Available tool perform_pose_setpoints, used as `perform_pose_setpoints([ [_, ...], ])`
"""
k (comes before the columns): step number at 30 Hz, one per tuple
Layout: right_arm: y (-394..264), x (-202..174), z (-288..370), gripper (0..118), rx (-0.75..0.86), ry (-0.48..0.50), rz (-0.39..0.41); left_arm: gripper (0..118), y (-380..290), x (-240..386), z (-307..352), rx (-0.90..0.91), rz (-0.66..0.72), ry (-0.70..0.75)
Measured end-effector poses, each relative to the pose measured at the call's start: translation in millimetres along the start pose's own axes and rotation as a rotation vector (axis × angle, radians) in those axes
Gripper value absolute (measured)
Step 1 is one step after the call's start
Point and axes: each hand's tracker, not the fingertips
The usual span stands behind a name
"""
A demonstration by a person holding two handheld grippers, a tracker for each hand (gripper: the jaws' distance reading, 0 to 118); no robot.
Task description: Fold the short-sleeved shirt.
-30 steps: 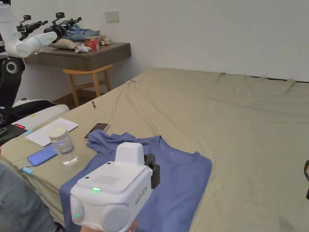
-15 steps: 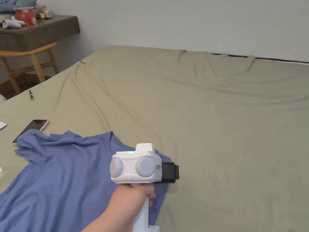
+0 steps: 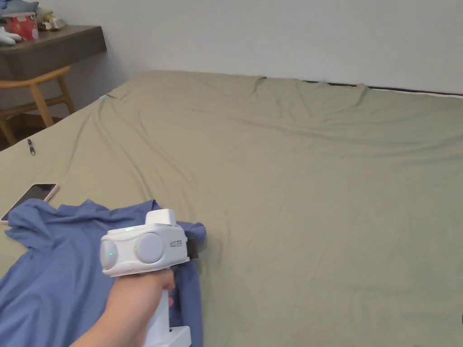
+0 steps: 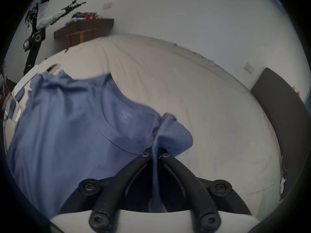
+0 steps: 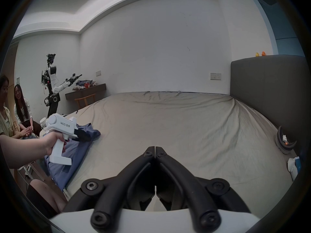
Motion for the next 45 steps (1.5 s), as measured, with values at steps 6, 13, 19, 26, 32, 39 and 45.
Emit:
perform_pose_setpoints([
  [6, 4, 3, 2, 0, 0.028, 0.008, -0.009, 2, 69, -12, 69, 0.154, -0.016, -0.075],
  [13, 14, 12, 10, 0, 0.096, 0.011, -0.059, 2, 150, 61, 185, 0.421, -0.246, -0.101],
  [19, 26, 34, 30, 0, 0.173, -0.073, -0.085, 2, 199, 172, 245, 0.541, -0.337, -0.241],
  [26, 19, 95, 58, 0, 0.227, -0.246, -0.133, 1, 175, 322, 232, 0.467, -0.41, -0.522],
  [32, 7, 156, 88, 0, 0.244, -0.476, -0.192, 1, 60, 446, 184, 0.222, -0.467, -0.695],
  [39, -17, 197, 144, 0, 0.222, -0.644, -0.292, 1, -84, 539, 98, -0.058, -0.589, -0.732],
  [45, -33, 216, 156, 0, 0.186, -0.636, -0.27, 3, -178, 573, 44, -0.166, -0.747, -0.696],
])
